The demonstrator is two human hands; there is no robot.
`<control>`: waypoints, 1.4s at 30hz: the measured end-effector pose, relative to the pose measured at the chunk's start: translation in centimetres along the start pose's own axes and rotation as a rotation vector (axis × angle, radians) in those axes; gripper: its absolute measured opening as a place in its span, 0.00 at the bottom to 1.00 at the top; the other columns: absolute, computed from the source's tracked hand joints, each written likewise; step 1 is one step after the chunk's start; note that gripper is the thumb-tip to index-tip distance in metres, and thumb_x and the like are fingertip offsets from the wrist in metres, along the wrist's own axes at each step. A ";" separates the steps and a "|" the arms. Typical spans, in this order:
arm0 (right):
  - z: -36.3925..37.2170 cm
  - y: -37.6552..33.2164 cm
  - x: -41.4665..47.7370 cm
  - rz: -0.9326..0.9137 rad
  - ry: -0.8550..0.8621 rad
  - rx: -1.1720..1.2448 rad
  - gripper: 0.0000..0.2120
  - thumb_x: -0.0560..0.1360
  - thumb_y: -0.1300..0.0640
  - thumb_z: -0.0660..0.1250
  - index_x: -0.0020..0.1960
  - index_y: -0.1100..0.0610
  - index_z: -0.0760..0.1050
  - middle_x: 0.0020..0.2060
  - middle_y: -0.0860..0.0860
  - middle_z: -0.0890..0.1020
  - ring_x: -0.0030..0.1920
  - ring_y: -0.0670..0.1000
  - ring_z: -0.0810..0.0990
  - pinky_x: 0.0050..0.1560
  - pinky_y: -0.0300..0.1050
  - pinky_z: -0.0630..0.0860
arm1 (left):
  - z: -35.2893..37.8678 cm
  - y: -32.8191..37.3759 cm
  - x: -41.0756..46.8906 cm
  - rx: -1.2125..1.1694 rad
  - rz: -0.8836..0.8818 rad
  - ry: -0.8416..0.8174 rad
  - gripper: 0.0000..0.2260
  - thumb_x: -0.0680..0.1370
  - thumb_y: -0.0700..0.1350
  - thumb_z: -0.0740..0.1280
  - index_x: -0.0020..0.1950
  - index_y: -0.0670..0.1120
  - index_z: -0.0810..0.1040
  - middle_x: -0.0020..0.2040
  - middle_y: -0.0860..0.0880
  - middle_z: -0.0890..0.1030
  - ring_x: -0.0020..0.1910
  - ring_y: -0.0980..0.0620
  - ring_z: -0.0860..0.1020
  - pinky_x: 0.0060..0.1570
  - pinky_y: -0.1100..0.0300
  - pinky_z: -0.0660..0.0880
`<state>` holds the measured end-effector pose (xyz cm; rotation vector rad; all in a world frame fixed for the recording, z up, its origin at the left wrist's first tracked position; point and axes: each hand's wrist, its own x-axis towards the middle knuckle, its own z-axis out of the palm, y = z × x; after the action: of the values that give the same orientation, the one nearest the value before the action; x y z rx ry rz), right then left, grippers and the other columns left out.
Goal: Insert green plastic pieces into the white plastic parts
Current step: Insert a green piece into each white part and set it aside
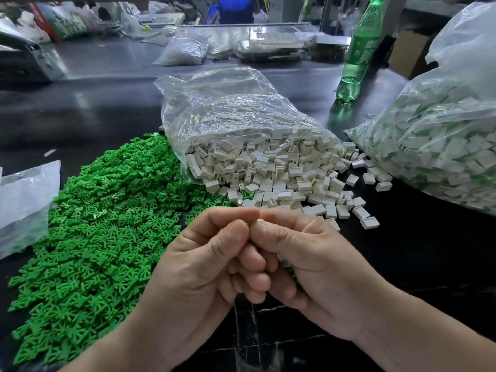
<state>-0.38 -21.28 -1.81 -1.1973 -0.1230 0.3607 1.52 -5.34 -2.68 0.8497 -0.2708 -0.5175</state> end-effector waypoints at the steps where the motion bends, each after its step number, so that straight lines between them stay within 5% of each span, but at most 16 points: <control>1: 0.1 0.0 0.0 -0.009 -0.003 0.007 0.08 0.77 0.50 0.68 0.45 0.53 0.83 0.31 0.52 0.76 0.30 0.54 0.69 0.18 0.35 0.63 | 0.0 0.0 0.0 -0.009 0.005 -0.005 0.15 0.69 0.48 0.78 0.53 0.45 0.83 0.32 0.44 0.82 0.28 0.50 0.82 0.28 0.60 0.79; 7: -0.2 0.0 -0.2 -0.029 0.033 0.014 0.09 0.76 0.50 0.69 0.43 0.55 0.82 0.28 0.50 0.76 0.21 0.45 0.71 0.19 0.34 0.63 | -0.5 0.4 0.3 -0.071 -0.054 -0.119 0.15 0.77 0.50 0.71 0.60 0.44 0.80 0.37 0.43 0.84 0.34 0.48 0.84 0.33 0.57 0.81; 13: -0.5 0.1 -0.2 -0.019 0.050 -0.070 0.21 0.77 0.47 0.67 0.59 0.64 0.79 0.29 0.49 0.76 0.23 0.44 0.71 0.19 0.34 0.64 | -0.5 -0.1 0.4 0.040 -0.024 -0.043 0.14 0.72 0.49 0.76 0.54 0.45 0.83 0.34 0.43 0.83 0.30 0.49 0.83 0.29 0.59 0.80; 18: 0.3 0.7 -0.4 -0.086 0.085 -0.090 0.15 0.77 0.47 0.66 0.53 0.57 0.83 0.28 0.49 0.76 0.24 0.47 0.71 0.19 0.35 0.65 | -0.1 -0.4 0.2 0.097 0.074 0.041 0.17 0.68 0.50 0.79 0.51 0.43 0.83 0.29 0.43 0.81 0.25 0.48 0.81 0.25 0.59 0.77; 27: 0.8 0.7 -0.3 -0.116 0.061 -0.062 0.18 0.80 0.47 0.65 0.55 0.63 0.79 0.28 0.49 0.78 0.25 0.47 0.75 0.20 0.35 0.65 | 0.8 -0.5 0.1 0.125 0.156 0.061 0.15 0.71 0.50 0.76 0.52 0.42 0.82 0.28 0.44 0.78 0.22 0.48 0.77 0.28 0.50 0.78; 30: 0.4 0.6 0.0 -0.070 0.077 -0.046 0.20 0.80 0.45 0.65 0.43 0.62 0.77 0.25 0.49 0.76 0.23 0.46 0.73 0.20 0.35 0.64 | 0.5 -0.2 0.1 0.201 0.137 0.043 0.18 0.71 0.51 0.76 0.56 0.44 0.81 0.33 0.43 0.81 0.27 0.46 0.80 0.29 0.54 0.79; 34: 0.0 0.6 0.0 -0.064 0.079 -0.060 0.18 0.80 0.46 0.64 0.36 0.54 0.75 0.26 0.52 0.76 0.24 0.48 0.72 0.20 0.35 0.63 | 0.0 0.4 -0.1 0.537 0.214 0.039 0.09 0.74 0.46 0.70 0.54 0.49 0.79 0.35 0.41 0.82 0.30 0.44 0.83 0.30 0.57 0.79; 38: 0.2 0.6 0.0 -0.044 0.091 -0.045 0.16 0.77 0.47 0.65 0.34 0.53 0.75 0.29 0.53 0.76 0.23 0.50 0.70 0.20 0.35 0.63 | 0.0 0.8 -0.7 1.033 0.421 0.119 0.07 0.74 0.51 0.68 0.52 0.57 0.77 0.37 0.54 0.84 0.32 0.56 0.83 0.32 0.67 0.78; 42: 0.1 0.4 -0.1 -0.021 0.102 -0.080 0.13 0.76 0.47 0.66 0.35 0.50 0.77 0.29 0.49 0.75 0.21 0.46 0.69 0.20 0.35 0.63 | -0.3 1.6 -0.8 1.406 0.564 0.183 0.08 0.73 0.51 0.71 0.51 0.55 0.79 0.43 0.61 0.81 0.40 0.63 0.80 0.37 0.78 0.70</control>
<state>-0.60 -21.10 -2.14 -1.2906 -0.0619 0.2778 1.54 -3.87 -1.73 2.0704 -0.7017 0.3958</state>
